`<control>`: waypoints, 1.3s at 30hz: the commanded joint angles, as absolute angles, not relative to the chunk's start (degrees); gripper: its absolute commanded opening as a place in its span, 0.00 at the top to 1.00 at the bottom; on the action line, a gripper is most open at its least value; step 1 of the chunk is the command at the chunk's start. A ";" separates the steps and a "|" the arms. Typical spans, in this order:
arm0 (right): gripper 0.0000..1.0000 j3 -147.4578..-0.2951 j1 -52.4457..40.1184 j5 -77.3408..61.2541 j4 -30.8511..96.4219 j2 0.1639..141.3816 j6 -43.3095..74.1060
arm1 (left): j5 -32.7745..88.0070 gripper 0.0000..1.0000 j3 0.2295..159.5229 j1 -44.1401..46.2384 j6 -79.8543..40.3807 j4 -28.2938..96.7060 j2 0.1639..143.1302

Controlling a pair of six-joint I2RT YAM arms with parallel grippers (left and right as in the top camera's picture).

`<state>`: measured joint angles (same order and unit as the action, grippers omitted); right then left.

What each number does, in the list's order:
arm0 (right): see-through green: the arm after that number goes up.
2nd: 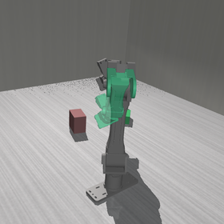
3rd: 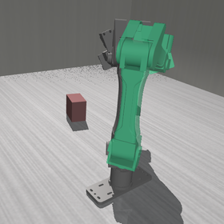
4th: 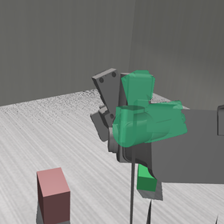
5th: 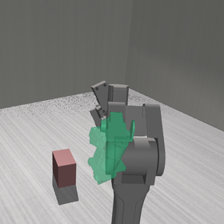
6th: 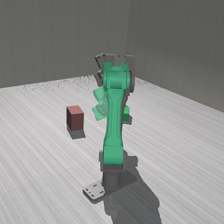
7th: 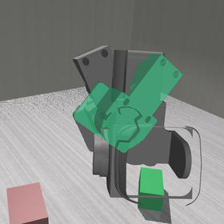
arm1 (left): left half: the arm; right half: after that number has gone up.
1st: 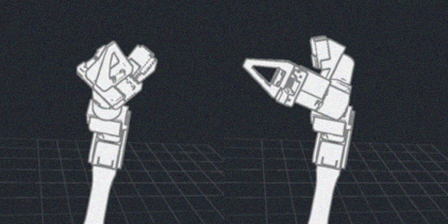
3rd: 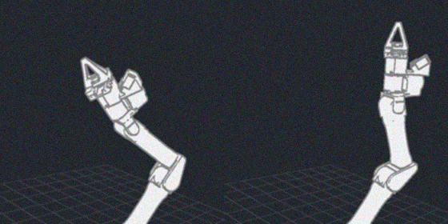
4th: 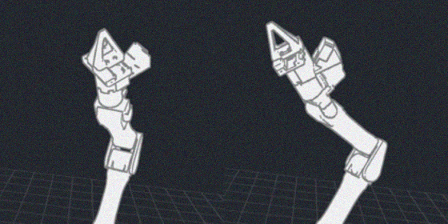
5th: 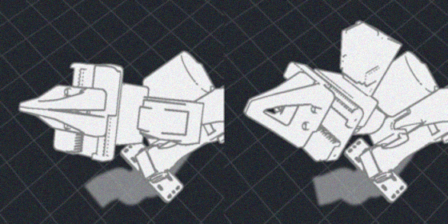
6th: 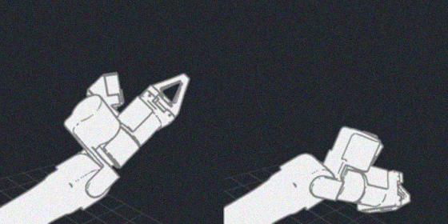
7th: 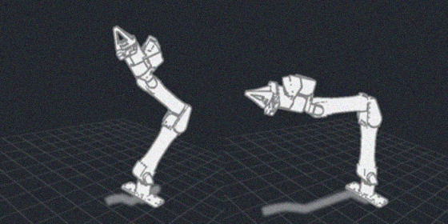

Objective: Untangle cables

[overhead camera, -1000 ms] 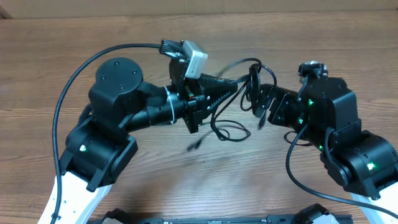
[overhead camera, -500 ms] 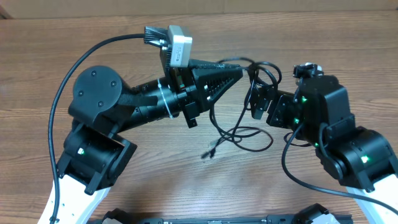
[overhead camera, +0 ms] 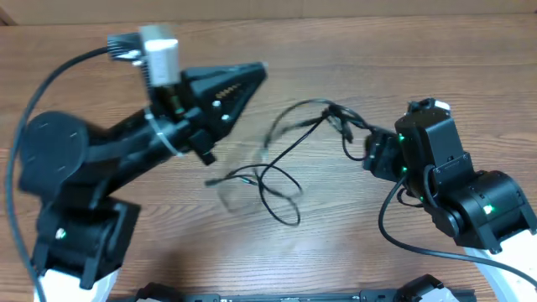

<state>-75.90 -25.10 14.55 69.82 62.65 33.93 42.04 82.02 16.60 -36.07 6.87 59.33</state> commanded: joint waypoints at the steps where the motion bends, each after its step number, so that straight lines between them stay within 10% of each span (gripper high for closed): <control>1: 0.96 -76.18 -24.88 17.93 69.45 62.76 35.20 | 41.71 0.96 82.83 14.83 -35.86 8.51 57.19; 11: 0.96 -76.20 -24.88 17.96 69.10 62.76 37.52 | 38.00 0.96 82.76 14.68 -29.89 28.08 57.74; 12: 0.84 -76.20 -24.88 17.93 69.10 62.76 39.20 | 36.71 0.94 82.70 14.70 -27.90 33.65 58.85; 15: 0.00 -76.20 -24.88 17.89 69.10 62.76 42.19 | 36.67 0.82 82.65 14.79 -18.85 42.11 62.41; 19: 0.00 -76.20 -24.88 16.78 68.84 62.76 44.88 | 36.64 0.64 82.65 16.08 -4.03 49.76 70.30; 39: 0.00 -76.20 -24.88 15.40 69.67 62.70 44.53 | 10.61 0.60 82.65 27.03 -3.70 52.34 109.54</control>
<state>-75.90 -25.10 15.22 69.71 62.87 44.60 19.84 82.61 26.65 -4.32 51.64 106.41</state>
